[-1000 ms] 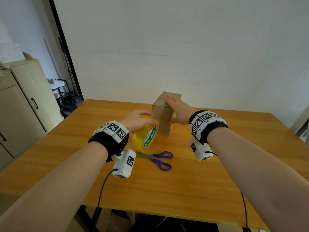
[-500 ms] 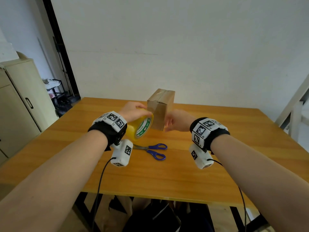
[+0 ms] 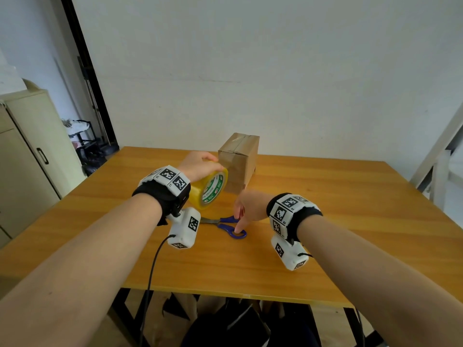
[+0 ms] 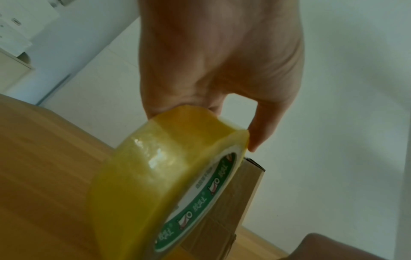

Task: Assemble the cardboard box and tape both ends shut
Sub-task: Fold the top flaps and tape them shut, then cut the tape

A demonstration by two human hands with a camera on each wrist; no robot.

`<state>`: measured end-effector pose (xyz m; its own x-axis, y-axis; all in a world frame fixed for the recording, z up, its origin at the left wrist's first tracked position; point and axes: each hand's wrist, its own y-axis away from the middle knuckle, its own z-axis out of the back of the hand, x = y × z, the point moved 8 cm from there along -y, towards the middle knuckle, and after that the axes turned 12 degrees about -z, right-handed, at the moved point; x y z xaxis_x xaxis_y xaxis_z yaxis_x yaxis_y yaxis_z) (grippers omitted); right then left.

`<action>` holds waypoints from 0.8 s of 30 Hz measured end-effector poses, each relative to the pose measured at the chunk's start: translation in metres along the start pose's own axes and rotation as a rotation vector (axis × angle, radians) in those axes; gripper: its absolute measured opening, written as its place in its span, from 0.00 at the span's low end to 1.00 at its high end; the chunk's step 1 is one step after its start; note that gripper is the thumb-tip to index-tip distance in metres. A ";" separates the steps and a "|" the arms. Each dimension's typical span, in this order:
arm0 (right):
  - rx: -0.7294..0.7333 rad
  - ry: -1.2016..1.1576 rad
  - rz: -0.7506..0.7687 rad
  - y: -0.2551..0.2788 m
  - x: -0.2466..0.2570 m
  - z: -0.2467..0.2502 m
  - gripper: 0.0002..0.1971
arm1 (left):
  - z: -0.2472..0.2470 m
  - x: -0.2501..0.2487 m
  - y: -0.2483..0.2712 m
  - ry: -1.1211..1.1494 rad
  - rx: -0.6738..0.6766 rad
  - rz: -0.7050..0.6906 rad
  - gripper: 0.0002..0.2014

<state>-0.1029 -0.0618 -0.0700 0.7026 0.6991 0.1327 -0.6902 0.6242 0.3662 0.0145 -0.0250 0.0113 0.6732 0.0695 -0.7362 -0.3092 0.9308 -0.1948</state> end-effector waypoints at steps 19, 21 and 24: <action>-0.016 0.063 -0.118 0.001 -0.037 0.008 0.15 | -0.004 0.005 0.003 0.021 0.040 0.029 0.18; -0.013 0.032 -0.149 0.007 -0.049 0.018 0.14 | -0.002 0.008 0.003 0.028 0.020 0.024 0.16; 0.029 -0.081 -0.176 0.018 -0.068 0.032 0.11 | 0.001 0.011 0.002 0.030 0.002 0.030 0.13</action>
<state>-0.1574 -0.1087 -0.0434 0.8243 0.5492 0.1379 -0.5513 0.7229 0.4165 0.0218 -0.0225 0.0032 0.6430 0.0865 -0.7610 -0.3278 0.9291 -0.1714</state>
